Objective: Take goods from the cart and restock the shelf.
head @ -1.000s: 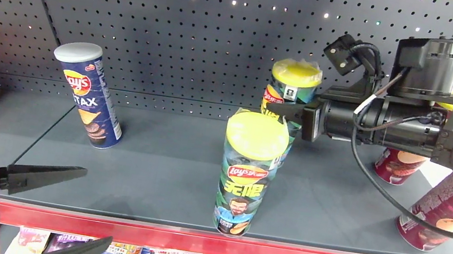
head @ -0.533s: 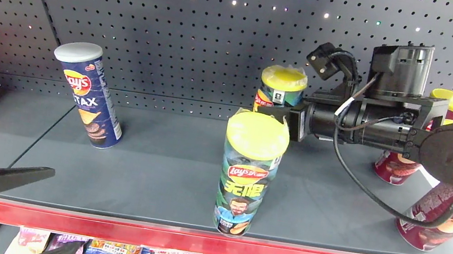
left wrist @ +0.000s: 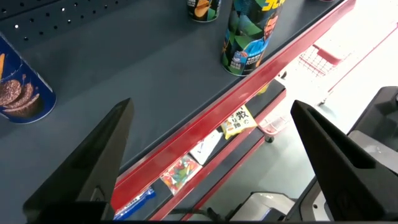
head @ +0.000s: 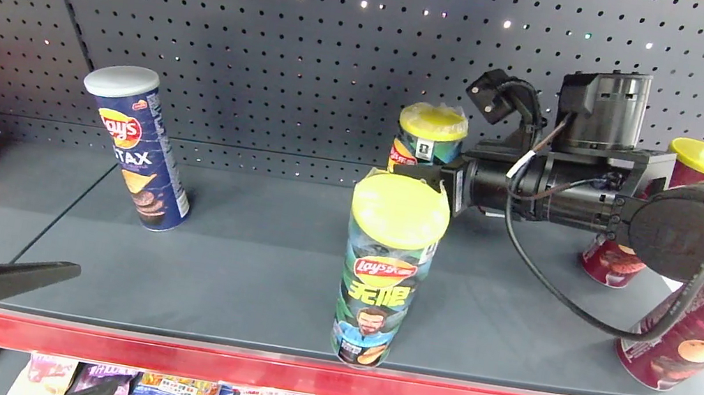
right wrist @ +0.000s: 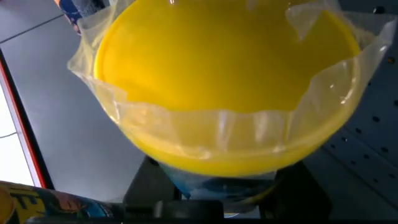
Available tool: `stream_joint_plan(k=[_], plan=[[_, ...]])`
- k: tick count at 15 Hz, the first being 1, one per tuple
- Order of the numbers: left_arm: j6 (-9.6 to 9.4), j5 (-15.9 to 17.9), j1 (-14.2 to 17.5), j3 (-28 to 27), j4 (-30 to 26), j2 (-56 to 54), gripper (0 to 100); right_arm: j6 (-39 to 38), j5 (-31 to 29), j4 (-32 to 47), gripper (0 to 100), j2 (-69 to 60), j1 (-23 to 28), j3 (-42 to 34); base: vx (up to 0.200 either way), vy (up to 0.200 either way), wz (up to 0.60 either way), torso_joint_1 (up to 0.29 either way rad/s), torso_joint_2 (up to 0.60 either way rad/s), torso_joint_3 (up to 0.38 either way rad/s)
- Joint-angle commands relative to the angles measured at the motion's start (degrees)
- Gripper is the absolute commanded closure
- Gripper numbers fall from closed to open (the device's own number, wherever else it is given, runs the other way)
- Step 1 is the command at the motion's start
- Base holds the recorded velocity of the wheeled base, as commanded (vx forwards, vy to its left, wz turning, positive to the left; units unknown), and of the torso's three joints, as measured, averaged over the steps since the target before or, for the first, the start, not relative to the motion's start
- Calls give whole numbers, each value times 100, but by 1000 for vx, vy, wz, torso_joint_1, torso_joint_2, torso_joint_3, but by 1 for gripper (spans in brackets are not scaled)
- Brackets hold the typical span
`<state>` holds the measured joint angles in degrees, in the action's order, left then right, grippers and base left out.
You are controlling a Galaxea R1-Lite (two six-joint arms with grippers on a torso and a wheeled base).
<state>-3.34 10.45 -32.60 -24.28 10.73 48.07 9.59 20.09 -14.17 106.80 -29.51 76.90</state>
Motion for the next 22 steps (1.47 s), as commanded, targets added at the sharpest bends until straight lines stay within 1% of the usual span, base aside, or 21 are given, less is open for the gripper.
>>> stream_joint_plan(k=[1, 2, 3, 5, 7, 10, 13, 14, 15, 18, 19, 20, 22], plan=[[0, 1, -1, -6, -1, 18, 0, -1, -5, 2, 100, -1, -2, -17, 0, 0, 0, 0, 0, 0], [0, 10, -1, -6, -1, 27, 0, -1, -5, 2, 100, -1, -2, -35, 0, 0, 0, 0, 0, 0], [0, 10, -1, 3, -1, 27, 0, -10, -14, 2, 0, -10, -2, -61, 0, 0, 0, 0, 0, 0], [0, 10, -1, 20, -1, 27, 0, -72, -23, 2, 0, -116, -11, -166, 0, 0, 0, 0, 0, 0], [0, 10, -1, 20, -1, 62, 0, -107, -49, 10, 0, -397, -2, -509, 0, 0, 0, 0, 0, 0], [0, 19, -1, 20, -1, 124, 0, -116, -365, 10, 0, -916, 33, -1186, 0, 0, 0, 0, 0, 0], [0, -16, -1, 55, 8, 282, 0, -116, -673, 28, 0, -1434, 183, -1740, 0, 0, 0, 0, 0, 0], [0, -16, 8, 47, 8, 352, 0, -116, -717, 45, 0, -1522, 192, -1819, 0, 0, 0, 0, 0, 0], [0, -16, 52, 20, 17, 581, 0, -107, -840, 45, 0, -1750, 244, -2091, 0, 0, 0, 0, 0, 0], [0, 10, 61, -6, 43, 976, 0, -98, -875, 37, 0, -2436, 218, -2891, 0, 0, 0, 0, 0, 0], [-9, 19, 61, -33, 43, 1179, 0, -72, -866, 28, 0, -2867, 200, -3374, 0, 0, 0, 0, 0, 0], [-9, 10, 61, -77, 52, 1354, 0, -72, -875, 19, 0, -3209, 165, -3691, 0, 0, 0, 0, 0, 0], [-9, 10, 61, -173, 70, 1618, 0, -72, -875, 19, 0, -3842, 51, -4113, 0, 0, 0, 0, 0, 0]])
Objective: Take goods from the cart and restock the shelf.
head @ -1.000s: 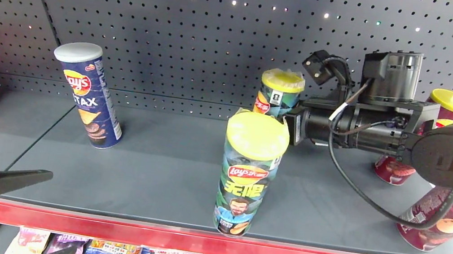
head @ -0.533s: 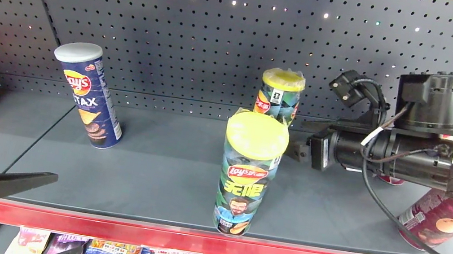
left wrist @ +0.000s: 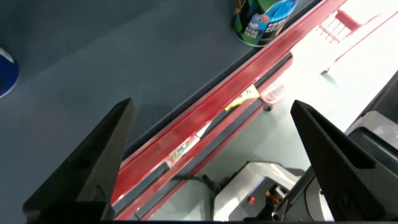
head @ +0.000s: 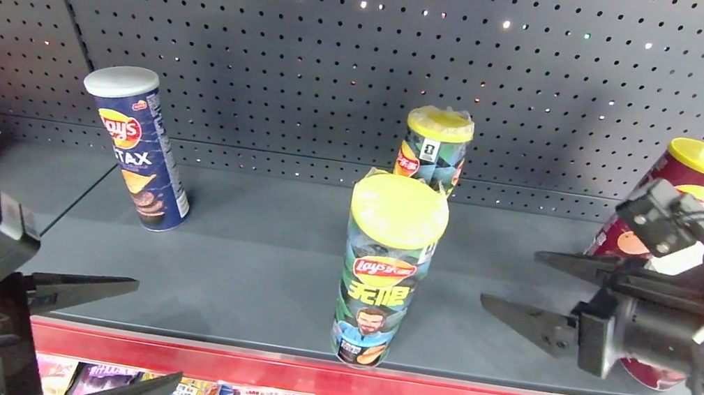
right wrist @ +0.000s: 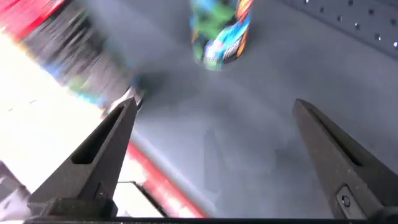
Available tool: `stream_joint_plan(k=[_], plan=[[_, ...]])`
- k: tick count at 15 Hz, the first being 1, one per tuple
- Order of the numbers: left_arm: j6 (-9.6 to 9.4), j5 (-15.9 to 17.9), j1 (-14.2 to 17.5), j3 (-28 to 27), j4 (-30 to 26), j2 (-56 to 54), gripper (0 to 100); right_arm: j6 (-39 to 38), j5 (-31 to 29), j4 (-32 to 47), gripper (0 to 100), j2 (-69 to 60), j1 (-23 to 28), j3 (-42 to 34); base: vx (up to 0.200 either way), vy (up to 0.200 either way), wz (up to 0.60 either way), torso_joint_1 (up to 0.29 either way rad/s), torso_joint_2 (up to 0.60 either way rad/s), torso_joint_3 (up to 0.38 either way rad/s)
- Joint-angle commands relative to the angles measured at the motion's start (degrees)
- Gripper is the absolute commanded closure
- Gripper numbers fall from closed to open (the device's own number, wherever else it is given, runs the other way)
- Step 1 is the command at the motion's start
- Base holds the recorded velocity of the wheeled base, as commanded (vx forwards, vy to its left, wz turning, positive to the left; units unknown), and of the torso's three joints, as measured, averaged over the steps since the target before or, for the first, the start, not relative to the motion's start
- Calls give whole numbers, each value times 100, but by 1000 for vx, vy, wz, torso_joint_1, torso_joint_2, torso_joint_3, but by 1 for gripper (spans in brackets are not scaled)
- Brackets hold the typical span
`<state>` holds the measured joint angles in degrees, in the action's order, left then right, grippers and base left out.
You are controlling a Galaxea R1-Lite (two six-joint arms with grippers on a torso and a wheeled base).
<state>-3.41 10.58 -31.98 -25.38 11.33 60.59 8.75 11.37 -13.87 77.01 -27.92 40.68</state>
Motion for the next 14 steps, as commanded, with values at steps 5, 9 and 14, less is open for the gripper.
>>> stream_joint_plan(k=[5, 9, 14], plan=[[-37, 58, -63, -336, 142, 1210, 0, 4, -118, 43, 0, -2788, -74, -1475, 0, 0, 0, 0, 0, 0], [-37, 49, -441, -406, 810, 2027, 0, -155, -531, 34, 0, -3429, 559, -1449, 0, 0, 0, 0, 0, 0], [-45, 14, -467, -934, 1012, 2827, 0, -427, -531, 34, 0, -3614, 1464, -1379, 0, 0, 0, 0, 0, 0]])
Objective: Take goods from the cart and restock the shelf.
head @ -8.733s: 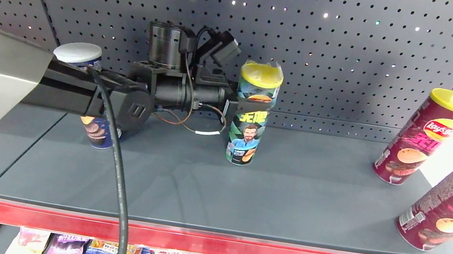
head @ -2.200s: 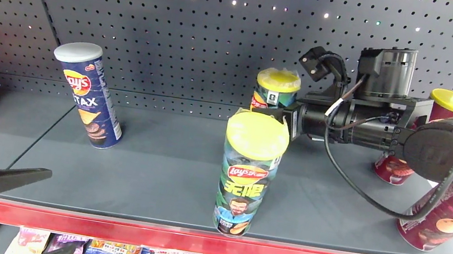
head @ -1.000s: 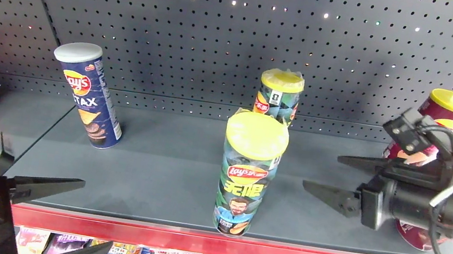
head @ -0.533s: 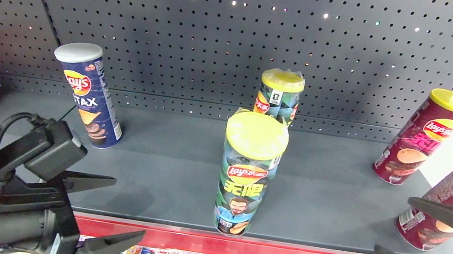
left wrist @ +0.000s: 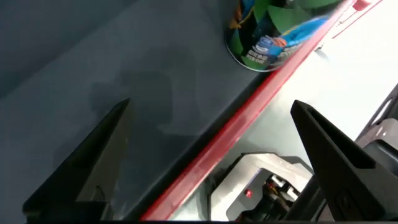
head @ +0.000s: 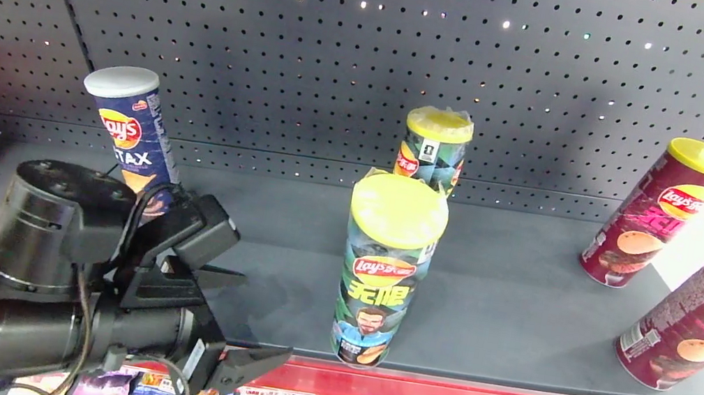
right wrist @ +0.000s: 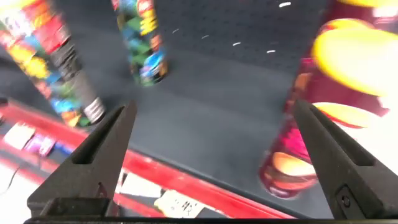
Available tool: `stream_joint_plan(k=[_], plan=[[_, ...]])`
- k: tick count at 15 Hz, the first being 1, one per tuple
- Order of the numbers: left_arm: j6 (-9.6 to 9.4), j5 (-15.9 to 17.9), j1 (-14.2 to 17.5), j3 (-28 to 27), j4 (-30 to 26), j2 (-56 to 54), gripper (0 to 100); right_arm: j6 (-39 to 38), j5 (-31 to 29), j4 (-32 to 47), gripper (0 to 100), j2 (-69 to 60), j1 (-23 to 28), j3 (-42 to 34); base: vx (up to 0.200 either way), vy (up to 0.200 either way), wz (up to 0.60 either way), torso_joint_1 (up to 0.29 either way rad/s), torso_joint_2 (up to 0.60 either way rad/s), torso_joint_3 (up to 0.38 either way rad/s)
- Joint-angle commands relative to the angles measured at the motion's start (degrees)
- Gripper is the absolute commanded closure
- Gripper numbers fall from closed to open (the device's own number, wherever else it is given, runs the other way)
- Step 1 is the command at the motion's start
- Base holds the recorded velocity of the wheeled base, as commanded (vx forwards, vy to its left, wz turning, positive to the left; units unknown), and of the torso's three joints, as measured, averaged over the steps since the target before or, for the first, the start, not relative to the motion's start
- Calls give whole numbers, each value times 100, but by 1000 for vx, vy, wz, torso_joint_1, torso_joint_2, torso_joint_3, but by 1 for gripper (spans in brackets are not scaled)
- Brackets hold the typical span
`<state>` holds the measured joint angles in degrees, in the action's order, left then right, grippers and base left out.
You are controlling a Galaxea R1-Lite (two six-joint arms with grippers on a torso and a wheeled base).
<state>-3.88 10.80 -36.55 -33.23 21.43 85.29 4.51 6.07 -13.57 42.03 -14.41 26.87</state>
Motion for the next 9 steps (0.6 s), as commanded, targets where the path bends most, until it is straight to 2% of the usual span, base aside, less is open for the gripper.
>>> stream_joint_plan(k=[1, 9], plan=[[1, -17, -2, -228, 1, 436, 0, -3, -1, 3, 0, -143, 114, -6, 0, 0, 0, 0, 0, 0], [-87, -122, -2, -834, 1, 1060, 0, -12, -1, 3, 0, -125, 114, -15, 0, 0, 0, 0, 0, 0]])
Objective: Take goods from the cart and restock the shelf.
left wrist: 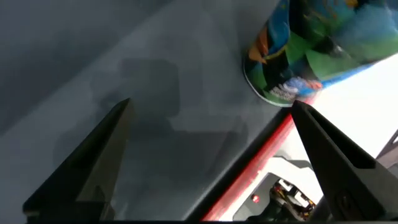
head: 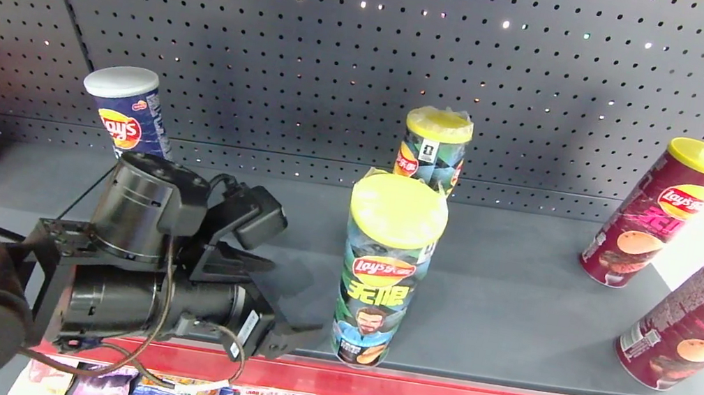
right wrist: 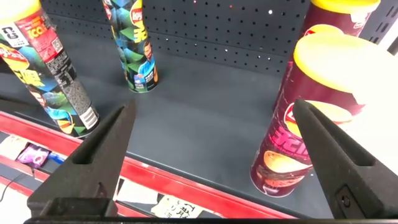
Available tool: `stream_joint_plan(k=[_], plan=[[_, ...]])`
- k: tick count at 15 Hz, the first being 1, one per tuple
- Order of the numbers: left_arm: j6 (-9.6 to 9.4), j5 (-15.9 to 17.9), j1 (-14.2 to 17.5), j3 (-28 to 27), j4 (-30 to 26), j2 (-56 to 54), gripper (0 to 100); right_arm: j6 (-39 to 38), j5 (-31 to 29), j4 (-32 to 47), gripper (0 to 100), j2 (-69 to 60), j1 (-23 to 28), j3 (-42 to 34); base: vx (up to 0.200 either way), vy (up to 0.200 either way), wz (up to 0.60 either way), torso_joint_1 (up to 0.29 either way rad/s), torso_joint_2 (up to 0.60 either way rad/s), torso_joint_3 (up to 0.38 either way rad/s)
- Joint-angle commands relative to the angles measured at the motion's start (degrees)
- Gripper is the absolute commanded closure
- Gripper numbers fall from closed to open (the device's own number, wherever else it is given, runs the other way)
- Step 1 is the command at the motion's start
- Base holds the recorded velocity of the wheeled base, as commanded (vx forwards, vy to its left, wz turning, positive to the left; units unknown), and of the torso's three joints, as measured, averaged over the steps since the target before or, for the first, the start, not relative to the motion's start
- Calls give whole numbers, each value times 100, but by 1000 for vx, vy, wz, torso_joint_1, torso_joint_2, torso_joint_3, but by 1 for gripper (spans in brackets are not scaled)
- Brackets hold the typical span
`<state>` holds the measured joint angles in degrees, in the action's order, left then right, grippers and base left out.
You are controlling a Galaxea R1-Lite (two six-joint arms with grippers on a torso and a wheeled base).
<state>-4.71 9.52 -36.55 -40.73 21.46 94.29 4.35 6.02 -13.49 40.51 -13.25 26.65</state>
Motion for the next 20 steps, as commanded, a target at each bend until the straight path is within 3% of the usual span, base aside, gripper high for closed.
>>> stream_joint_plan(k=[1, 20], plan=[[-4, 6, -2, -128, -1, 212, 0, 4, 4, -4, 0, 27, -2, 16, 0, 0, 0, 0, 0, 0], [-48, -12, -177, -682, -1, 722, 0, -48, 13, -4, 0, 27, -2, -28, 0, 0, 0, 0, 0, 0]])
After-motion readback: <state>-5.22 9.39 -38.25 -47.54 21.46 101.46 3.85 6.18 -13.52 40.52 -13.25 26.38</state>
